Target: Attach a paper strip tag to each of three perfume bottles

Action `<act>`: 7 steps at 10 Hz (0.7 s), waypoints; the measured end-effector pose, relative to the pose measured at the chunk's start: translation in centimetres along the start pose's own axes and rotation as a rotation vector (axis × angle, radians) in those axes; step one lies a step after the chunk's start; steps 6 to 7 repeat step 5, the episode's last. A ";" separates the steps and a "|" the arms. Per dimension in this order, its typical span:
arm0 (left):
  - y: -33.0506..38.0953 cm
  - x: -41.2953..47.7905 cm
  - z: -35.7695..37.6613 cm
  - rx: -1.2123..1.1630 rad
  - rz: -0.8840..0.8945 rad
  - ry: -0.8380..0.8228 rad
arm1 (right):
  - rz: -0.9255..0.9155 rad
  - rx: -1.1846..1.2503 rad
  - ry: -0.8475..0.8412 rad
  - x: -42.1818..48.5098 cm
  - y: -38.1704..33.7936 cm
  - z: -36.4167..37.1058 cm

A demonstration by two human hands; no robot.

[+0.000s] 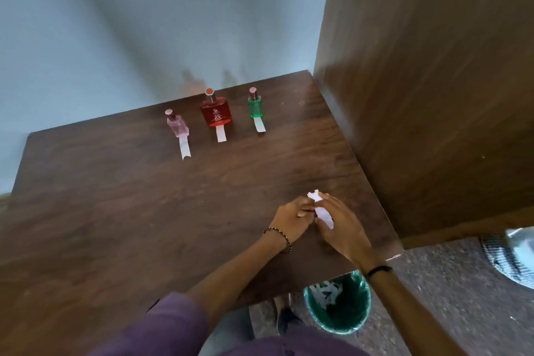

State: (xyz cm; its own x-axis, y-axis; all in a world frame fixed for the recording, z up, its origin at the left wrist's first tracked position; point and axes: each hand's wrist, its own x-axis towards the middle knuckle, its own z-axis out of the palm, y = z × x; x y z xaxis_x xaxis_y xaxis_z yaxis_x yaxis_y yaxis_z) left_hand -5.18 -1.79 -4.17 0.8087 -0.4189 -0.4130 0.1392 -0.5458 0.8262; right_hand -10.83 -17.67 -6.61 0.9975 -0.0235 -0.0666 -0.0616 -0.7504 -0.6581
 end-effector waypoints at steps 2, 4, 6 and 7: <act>1.9 1.0 0.9 0.067 0.002 -0.151 | -0.032 -0.167 0.124 -0.6 2.0 -2.6; 2.2 0.6 -0.6 0.200 0.018 -0.122 | 0.101 -0.159 0.081 0.0 2.4 -2.1; 2.5 0.2 -2.0 0.348 0.063 -0.036 | 0.064 -0.195 0.083 1.1 0.4 -1.9; 2.5 0.2 -2.0 0.348 0.063 -0.036 | 0.064 -0.195 0.083 1.1 0.4 -1.9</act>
